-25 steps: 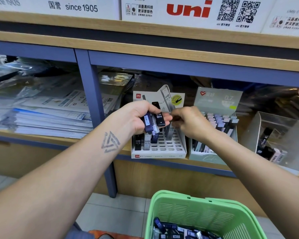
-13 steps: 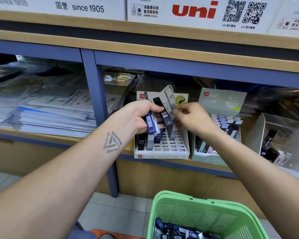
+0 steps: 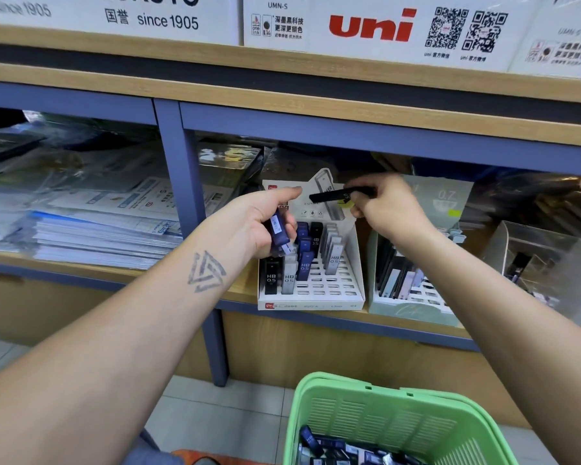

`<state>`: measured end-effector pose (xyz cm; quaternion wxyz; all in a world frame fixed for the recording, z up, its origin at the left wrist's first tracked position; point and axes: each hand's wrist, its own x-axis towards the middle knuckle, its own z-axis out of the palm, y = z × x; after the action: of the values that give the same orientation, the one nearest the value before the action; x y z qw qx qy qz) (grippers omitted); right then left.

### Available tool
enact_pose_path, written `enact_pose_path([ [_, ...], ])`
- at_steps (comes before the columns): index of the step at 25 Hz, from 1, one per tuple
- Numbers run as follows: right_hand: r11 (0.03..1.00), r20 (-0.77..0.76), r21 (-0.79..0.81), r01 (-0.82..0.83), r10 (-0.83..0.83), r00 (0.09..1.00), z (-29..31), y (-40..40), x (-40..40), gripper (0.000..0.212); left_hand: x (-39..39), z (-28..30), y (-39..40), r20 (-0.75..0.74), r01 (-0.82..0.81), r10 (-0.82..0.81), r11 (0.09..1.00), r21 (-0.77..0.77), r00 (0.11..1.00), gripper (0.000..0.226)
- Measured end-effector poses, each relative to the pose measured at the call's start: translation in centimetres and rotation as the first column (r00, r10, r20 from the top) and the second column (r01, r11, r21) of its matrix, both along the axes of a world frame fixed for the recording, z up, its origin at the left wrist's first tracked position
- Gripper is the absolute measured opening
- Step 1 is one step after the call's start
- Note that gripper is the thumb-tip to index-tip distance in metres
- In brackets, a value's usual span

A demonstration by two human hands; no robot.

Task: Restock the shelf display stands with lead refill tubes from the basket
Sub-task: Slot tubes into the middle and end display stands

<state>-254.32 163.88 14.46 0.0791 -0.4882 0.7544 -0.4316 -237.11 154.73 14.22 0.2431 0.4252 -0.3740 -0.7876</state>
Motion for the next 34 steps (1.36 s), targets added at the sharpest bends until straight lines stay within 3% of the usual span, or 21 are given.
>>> enact_pose_path([
  [1, 0.999, -0.155, 0.035, -0.002, 0.007, 0.988, 0.4, 0.1, -0.3, 0.019, 0.0, 0.1, 0.0, 0.016, 0.005, -0.005, 1.000, -0.006, 1.000, 0.036],
  [3, 0.997, -0.322, 0.081, -0.008, 0.034, 0.946, 0.9, 0.1, -0.6, 0.013, -0.1, 0.1, 0.2, 0.057, 0.029, -0.028, 0.999, -0.024, 0.998, 0.043],
  [10, 0.978, -0.415, 0.208, -0.036, 0.122, 0.902, -2.8, -2.5, 0.0, 0.024, -0.8, -0.4, 0.0, 0.072, 0.066, -0.066, 0.998, 0.010, 0.995, 0.036],
  [16, 0.969, -0.427, 0.231, -0.090, 0.184, 0.886, -4.6, -2.8, 0.8, 0.016, -0.8, -0.5, -0.3, 0.103, 0.068, -0.066, 0.998, -0.017, 0.993, 0.035],
  [19, 0.966, -0.431, 0.244, -0.091, 0.191, 0.882, -4.9, -3.6, 0.3, 0.016, -0.7, -0.5, -0.2, 0.100, 0.069, -0.068, 0.998, -0.013, 0.993, 0.036],
  [23, 0.977, -0.559, 0.214, -0.019, 0.138, 0.817, -6.3, -4.0, 0.7, 0.028, -0.8, -0.5, -0.2, 0.075, 0.056, -0.057, 0.998, 0.023, 0.996, 0.033],
  [27, 0.976, -0.550, 0.219, -0.002, 0.126, 0.826, -5.2, -3.7, 1.3, 0.021, -0.7, -0.9, -0.3, 0.080, 0.043, -0.044, 0.999, 0.010, 0.996, 0.034],
  [28, 0.984, -0.485, 0.176, -0.021, 0.106, 0.868, -4.4, -3.4, 1.7, 0.019, -0.7, -0.9, -0.2, 0.082, 0.056, -0.056, 0.998, 0.002, 0.995, 0.037],
  [29, 0.992, -0.307, 0.111, -0.061, 0.092, 0.947, -3.4, -3.0, 2.3, 0.016, -0.8, -1.1, -0.2, 0.093, 0.051, -0.050, 0.999, -0.013, 0.994, 0.040],
  [30, 0.990, -0.014, 0.047, -0.131, 0.131, 0.991, -2.4, -2.3, 2.9, 0.012, -0.9, -1.2, -0.2, 0.087, 0.039, -0.036, 0.999, -0.026, 0.996, 0.042],
  [31, 0.972, 0.292, 0.006, -0.234, 0.223, 0.930, -1.3, -1.3, 3.5, 0.008, -1.1, -1.3, -0.3, 0.073, 0.017, -0.013, 0.999, -0.046, 0.997, 0.044],
  [32, 0.936, 0.485, -0.002, -0.352, 0.309, 0.818, -0.5, -0.4, 4.1, 0.009, -1.4, -1.3, -0.3, 0.049, -0.001, 0.004, 0.998, -0.056, 0.999, 0.045],
  [33, 0.896, 0.524, 0.036, -0.443, 0.361, 0.772, 0.1, 0.4, 4.5, 0.017, -1.6, -1.1, 0.0, 0.042, -0.011, 0.013, 0.998, -0.063, 0.999, 0.048],
  [34, 0.868, 0.485, 0.097, -0.487, 0.386, 0.785, 0.4, 1.0, 5.0, 0.025, -1.8, -1.1, 0.3, 0.041, -0.008, 0.011, 0.997, -0.078, 0.999, 0.055],
])
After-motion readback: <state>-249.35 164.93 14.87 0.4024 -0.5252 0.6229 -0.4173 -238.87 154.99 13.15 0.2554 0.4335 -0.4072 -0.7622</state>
